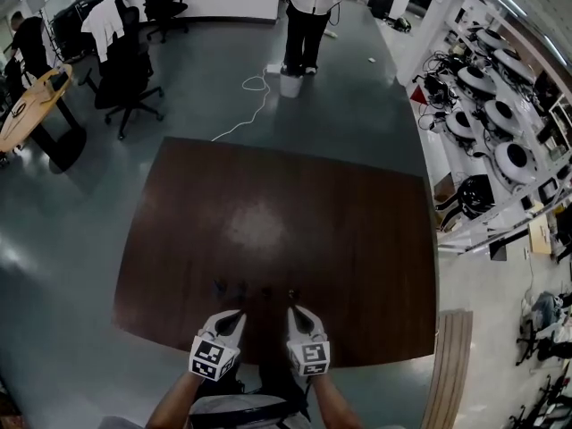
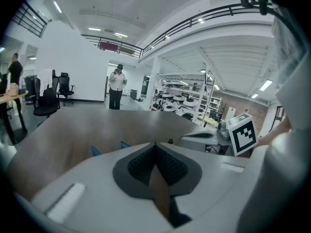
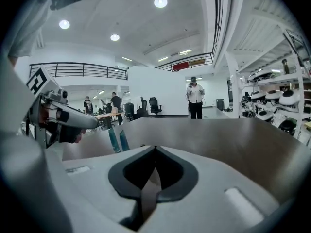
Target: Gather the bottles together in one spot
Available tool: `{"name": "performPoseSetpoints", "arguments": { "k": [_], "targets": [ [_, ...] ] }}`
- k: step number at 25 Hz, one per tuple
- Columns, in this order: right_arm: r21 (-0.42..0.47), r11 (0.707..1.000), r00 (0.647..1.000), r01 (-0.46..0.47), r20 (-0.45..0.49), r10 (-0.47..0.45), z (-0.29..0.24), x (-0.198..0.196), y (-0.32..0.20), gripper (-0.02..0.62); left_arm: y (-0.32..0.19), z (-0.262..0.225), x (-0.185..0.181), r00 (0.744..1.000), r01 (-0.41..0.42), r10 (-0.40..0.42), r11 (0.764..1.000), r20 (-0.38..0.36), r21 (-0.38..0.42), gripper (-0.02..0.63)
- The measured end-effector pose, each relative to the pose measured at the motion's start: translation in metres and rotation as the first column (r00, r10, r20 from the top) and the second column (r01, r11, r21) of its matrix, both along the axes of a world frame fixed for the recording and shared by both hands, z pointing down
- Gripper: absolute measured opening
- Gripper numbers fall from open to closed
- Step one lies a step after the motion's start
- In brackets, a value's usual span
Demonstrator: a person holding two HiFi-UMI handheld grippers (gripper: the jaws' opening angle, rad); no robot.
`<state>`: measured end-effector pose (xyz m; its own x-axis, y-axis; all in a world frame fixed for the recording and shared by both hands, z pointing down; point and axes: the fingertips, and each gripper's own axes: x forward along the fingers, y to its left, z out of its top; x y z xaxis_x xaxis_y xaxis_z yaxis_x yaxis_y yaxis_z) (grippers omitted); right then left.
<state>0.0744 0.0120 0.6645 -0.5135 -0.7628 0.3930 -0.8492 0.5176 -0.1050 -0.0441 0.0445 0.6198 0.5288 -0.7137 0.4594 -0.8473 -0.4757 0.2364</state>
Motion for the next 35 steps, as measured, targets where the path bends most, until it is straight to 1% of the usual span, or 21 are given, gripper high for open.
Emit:
{"name": "performPoseSetpoints", "arguments": {
  "k": [3,6,11,17,22,29,35],
  "targets": [
    [0.002,1.0,1.0,0.007,0.015,-0.007,-0.015,-0.009,0.001,0.002,-0.006,-0.015,-0.009,1.0,0.01,-0.01,0.999,-0.006,0.039,0.0],
    [0.043,0.999,1.0,0.002,0.024,-0.003,-0.034,-0.013,-0.002,0.002,-0.013,-0.032,-0.011,1.0,0.012,-0.011,0.996,-0.014,0.083,0.0],
    [0.068,0.997,0.998,-0.024,0.067,0.019,-0.068,-0.022,-0.004,0.002,-0.014,-0.06,-0.021,0.999,0.022,-0.016,0.993,-0.045,0.117,0.0],
    [0.108,0.993,0.994,-0.055,0.098,0.044,-0.101,-0.023,-0.008,0.002,-0.019,-0.095,-0.03,0.997,0.03,-0.017,0.981,-0.069,0.193,0.0],
    [0.135,0.989,0.992,-0.066,0.116,0.05,-0.112,-0.027,-0.006,0.002,-0.021,-0.106,-0.038,0.995,0.046,-0.025,0.975,-0.099,0.217,0.0],
    [0.168,0.982,0.989,-0.09,0.133,0.068,-0.127,-0.03,-0.005,0.002,-0.02,-0.123,-0.046,0.996,0.043,-0.02,0.963,-0.09,0.266,0.0],
    [0.186,0.979,0.99,-0.082,0.127,0.059,-0.134,-0.033,0.0,0.002,-0.016,-0.128,-0.053,0.995,0.061,-0.035,0.961,-0.097,0.27,0.001]
  ]
}}
